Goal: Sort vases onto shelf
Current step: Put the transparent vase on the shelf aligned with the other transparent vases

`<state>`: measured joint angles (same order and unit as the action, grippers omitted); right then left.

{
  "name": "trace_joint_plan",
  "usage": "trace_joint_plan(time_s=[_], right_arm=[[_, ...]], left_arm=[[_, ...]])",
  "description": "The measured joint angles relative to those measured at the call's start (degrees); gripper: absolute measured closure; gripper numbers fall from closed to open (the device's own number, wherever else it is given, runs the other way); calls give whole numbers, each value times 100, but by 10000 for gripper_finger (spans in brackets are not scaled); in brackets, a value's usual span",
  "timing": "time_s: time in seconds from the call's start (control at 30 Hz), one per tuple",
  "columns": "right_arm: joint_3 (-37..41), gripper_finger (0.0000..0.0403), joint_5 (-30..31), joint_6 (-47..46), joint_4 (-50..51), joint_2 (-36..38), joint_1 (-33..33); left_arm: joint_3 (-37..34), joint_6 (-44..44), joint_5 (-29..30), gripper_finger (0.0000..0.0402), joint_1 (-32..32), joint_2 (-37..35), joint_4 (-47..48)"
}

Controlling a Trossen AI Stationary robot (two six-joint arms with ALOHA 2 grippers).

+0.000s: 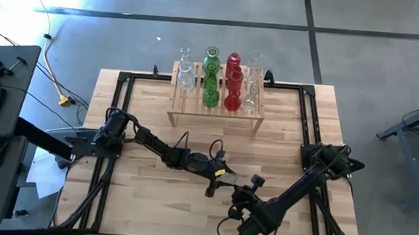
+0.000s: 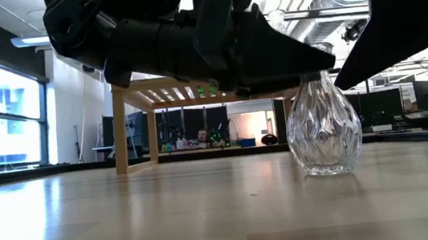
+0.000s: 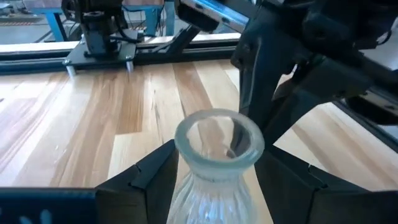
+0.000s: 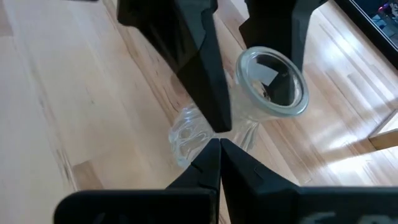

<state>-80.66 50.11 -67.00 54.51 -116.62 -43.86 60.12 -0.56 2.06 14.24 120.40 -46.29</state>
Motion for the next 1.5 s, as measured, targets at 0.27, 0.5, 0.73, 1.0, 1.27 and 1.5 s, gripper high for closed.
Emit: trace_joint_plan(time_s=[0.27, 0.5, 0.73, 1.0, 1.27, 1.5], right_arm=[[0, 401, -33, 22, -4, 0, 38], [0, 401, -73, 44, 28, 2, 33], [-4, 401, -12, 86, -17, 4, 33], [-4, 401, -11, 146, -7, 4, 22], [-4, 401, 8, 109, 37, 4, -105], [-4, 401, 199, -2, 48, 4, -180]], left_arm=[[37, 23, -11, 204, -98, 196, -177], [180, 193, -31, 255, -98, 286, -191], [179, 338, 36, 294, -118, 183, -110], [179, 433, 475, 294, -116, -265, 519], [-346, 394, 2045, 294, 45, -1981, 2109], [-1026, 187, 3993, 294, 235, -4021, 3156]])
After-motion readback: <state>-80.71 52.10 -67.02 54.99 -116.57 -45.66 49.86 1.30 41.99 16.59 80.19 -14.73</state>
